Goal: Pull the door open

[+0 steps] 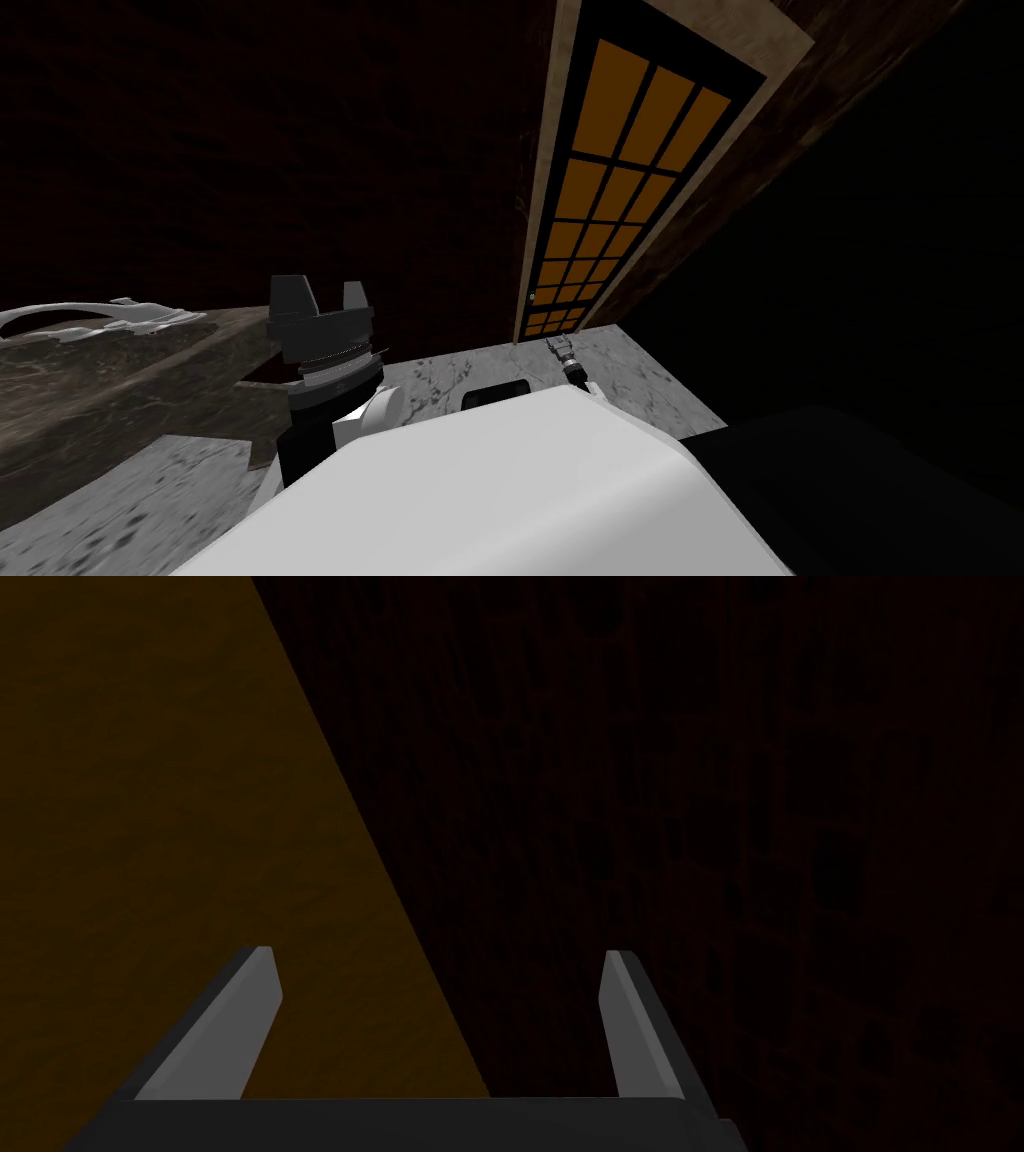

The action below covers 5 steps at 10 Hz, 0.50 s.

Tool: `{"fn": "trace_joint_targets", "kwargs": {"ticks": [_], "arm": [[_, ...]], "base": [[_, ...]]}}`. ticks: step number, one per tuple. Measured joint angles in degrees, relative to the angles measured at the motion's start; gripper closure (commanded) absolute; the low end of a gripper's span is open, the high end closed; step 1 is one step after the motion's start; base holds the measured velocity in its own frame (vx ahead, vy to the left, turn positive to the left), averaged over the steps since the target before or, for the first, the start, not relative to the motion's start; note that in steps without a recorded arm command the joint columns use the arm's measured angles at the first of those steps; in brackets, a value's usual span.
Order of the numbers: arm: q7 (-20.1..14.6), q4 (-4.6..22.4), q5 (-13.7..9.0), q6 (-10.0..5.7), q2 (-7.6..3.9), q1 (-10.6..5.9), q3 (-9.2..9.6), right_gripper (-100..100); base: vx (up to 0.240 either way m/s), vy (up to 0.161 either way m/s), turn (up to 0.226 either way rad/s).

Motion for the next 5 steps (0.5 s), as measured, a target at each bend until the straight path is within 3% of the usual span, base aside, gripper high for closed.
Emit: {"fn": "trace_joint_targets", "kwargs": {"ticks": [2, 5], "arm": [[1.08, 1.59, -1.24, 0.20, -0.29, -1.12, -1.36, -100], [2.73, 4.07, -3.50, 1.28, -0.66, -3.60, -3.70, -100]], "base": [[0.096, -0.010, 0.114], [0.139, -0.051, 0.098]]}}
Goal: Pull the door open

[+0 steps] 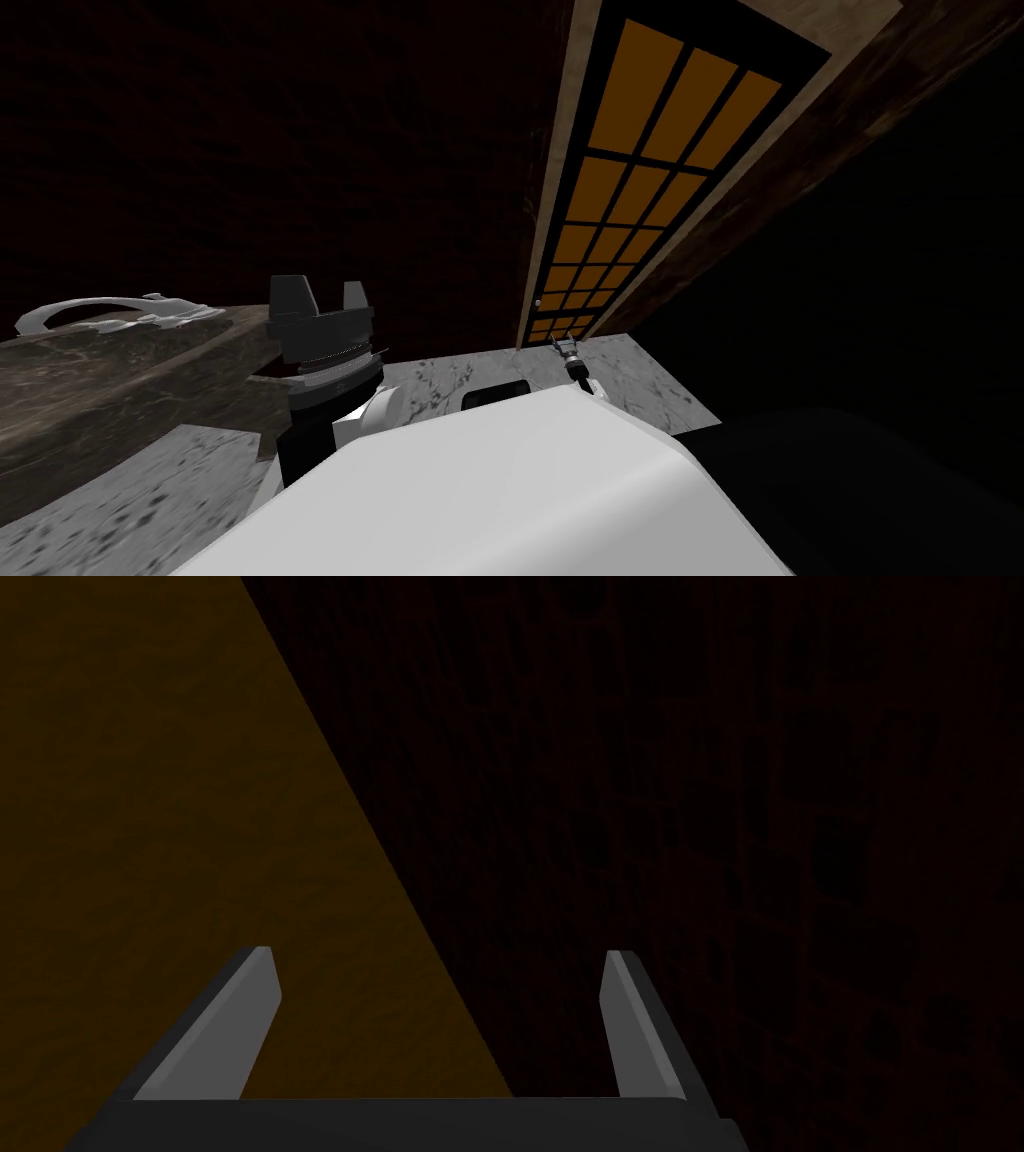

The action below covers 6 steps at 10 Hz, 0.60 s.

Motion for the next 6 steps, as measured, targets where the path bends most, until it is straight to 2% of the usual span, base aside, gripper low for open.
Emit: {"fn": "trace_joint_targets", "kwargs": {"ticks": [1, 3, 6], "arm": [[0.37, 0.34, -0.55, 0.48, 0.06, -0.54, -0.54, -100], [1.55, 2.46, -1.53, 0.42, 0.18, -2.11, -1.58, -100], [3.66, 5.36, -3.55, 1.12, 1.13, -5.19, -3.44, -100]], "base": [[0.087, -0.026, 0.034], [0.120, -0.046, 0.104], [0.156, -0.099, 0.094]]}}
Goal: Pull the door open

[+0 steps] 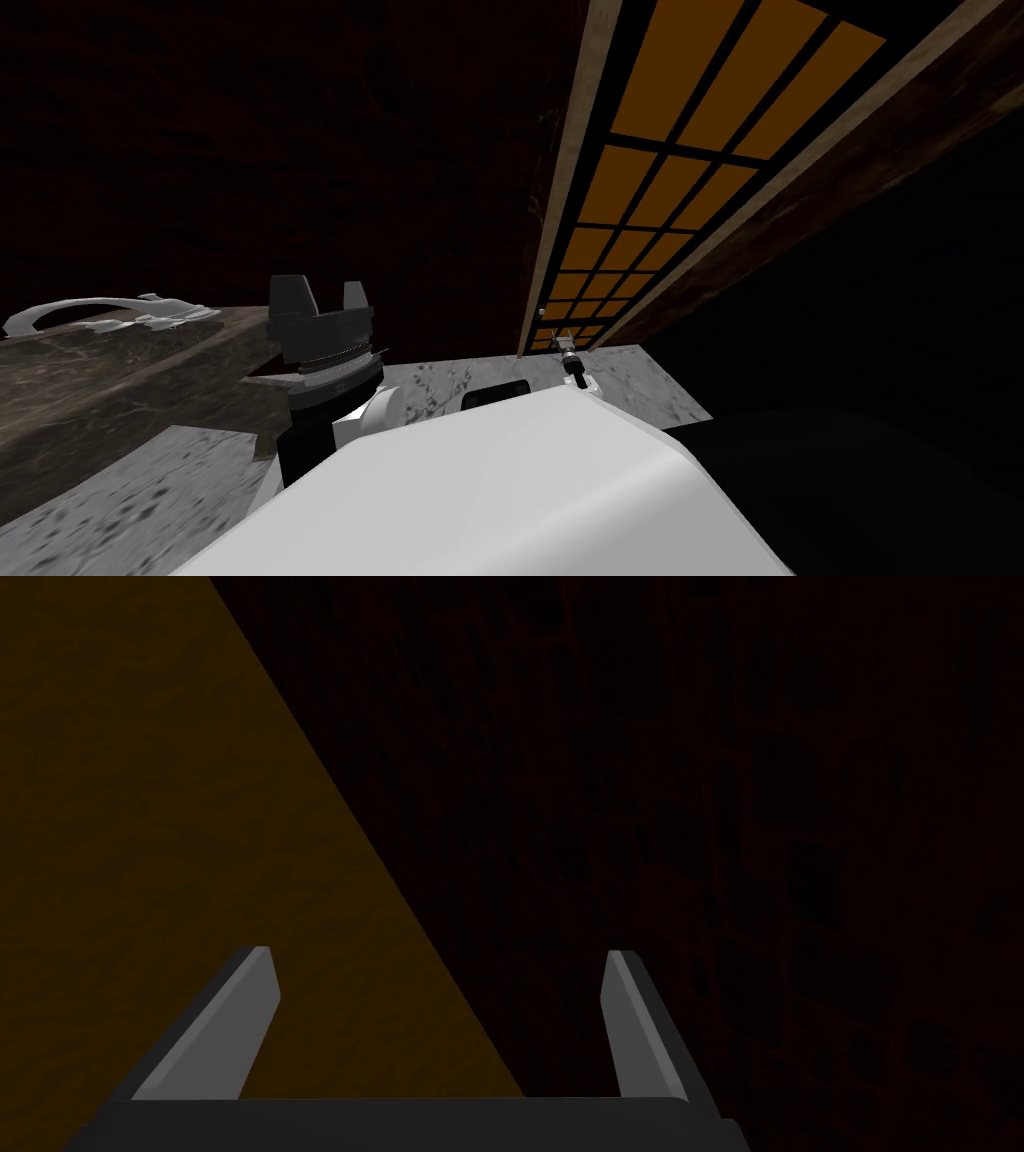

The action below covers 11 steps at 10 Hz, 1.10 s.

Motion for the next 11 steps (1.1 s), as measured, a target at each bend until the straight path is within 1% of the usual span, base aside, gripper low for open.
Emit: {"fn": "trace_joint_targets", "kwargs": {"ticks": [1, 2, 3, 4, 6, 7, 8, 9, 10, 11], "arm": [[0.66, 1.22, -0.67, 0.09, 0.37, -1.21, -0.55, -100], [1.09, 1.77, -1.22, 0.52, 0.92, -2.29, -0.89, -100], [1.74, 3.02, -1.74, 0.59, 1.56, -3.65, -1.23, -100], [2.52, 3.97, -2.16, 0.72, 2.52, -5.09, -1.43, -100], [2.92, 4.78, -2.51, 0.76, 4.05, -6.55, -1.13, -100], [3.48, 5.80, -2.72, 0.72, 4.88, -7.44, -1.24, -100], [3.93, 5.84, -2.80, 0.93, 5.77, -7.84, -1.17, -100], [4.35, 8.61, -3.13, -0.21, 5.52, -9.19, -1.38, -100], [4.72, 11.40, -3.39, -1.26, 5.00, -10.48, -1.59, -100], [3.75, 9.31, -2.87, -0.19, 5.79, -9.03, -0.73, -100]], "base": [[0.175, -0.099, 0.132], [0.135, -0.137, 0.097], [0.114, -0.154, 0.074], [0.107, -0.163, 0.085], [0.029, -0.100, 0.031], [0.005, -0.046, 0.025], [0.011, -0.041, 0.080], [0.020, -0.019, 0.028], [0.031, 0.008, 0.004], [0.015, 0.009, -0.029]]}}
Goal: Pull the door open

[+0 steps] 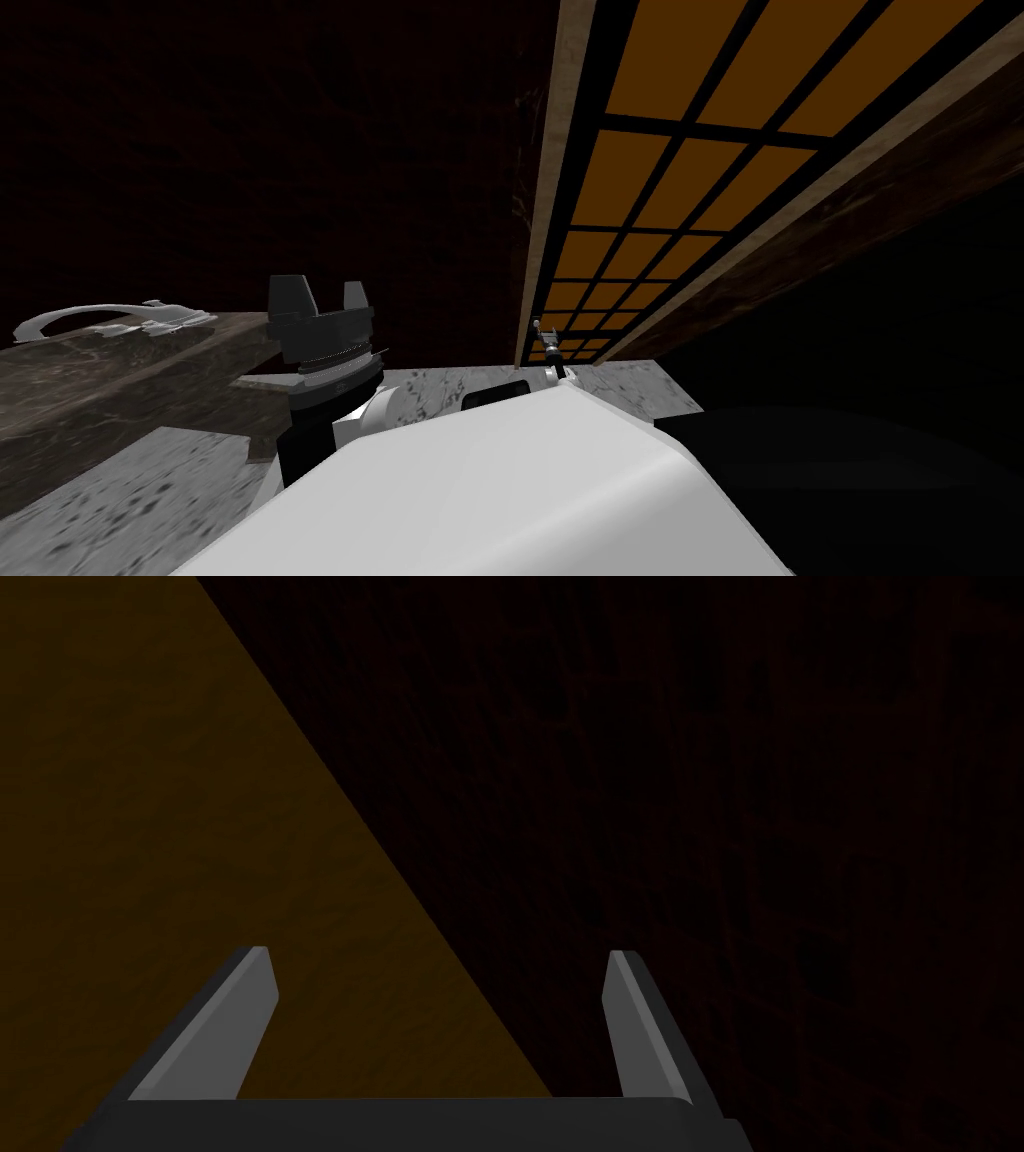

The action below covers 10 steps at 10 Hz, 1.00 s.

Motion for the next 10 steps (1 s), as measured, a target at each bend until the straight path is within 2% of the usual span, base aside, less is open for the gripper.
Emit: {"fn": "trace_joint_targets", "kwargs": {"ticks": [1, 2, 3, 4, 6, 7, 9, 10], "arm": [[0.02, -0.49, -0.02, 0.49, 0.50, 0.07, -0.07, -100], [-0.36, -3.86, 0.37, 1.80, 1.29, 1.54, 0.39, -100], [0.00, -2.79, 0.15, 1.22, 1.09, 0.90, 0.06, -100], [0.14, -4.62, 0.35, 1.90, 1.95, 1.45, 0.31, -100], [1.02, -0.72, -0.17, 0.67, 1.03, -0.69, -0.37, -100], [0.02, -5.47, 0.53, 2.37, 2.28, 1.67, 0.64, -100], [-0.56, -5.44, 0.61, 2.77, 1.99, 1.65, 0.79, -100], [-0.10, -3.19, 0.28, 1.87, 1.40, 0.50, 0.32, -100]], "base": [[-0.006, 0.009, 0.008], [-0.011, 0.000, -0.017], [0.000, 0.000, 0.000], [-0.006, 0.001, -0.012], [0.003, -0.001, 0.024], [0.010, -0.004, -0.007], [-0.005, 0.005, 0.001], [-0.025, -0.010, -0.034]]}}
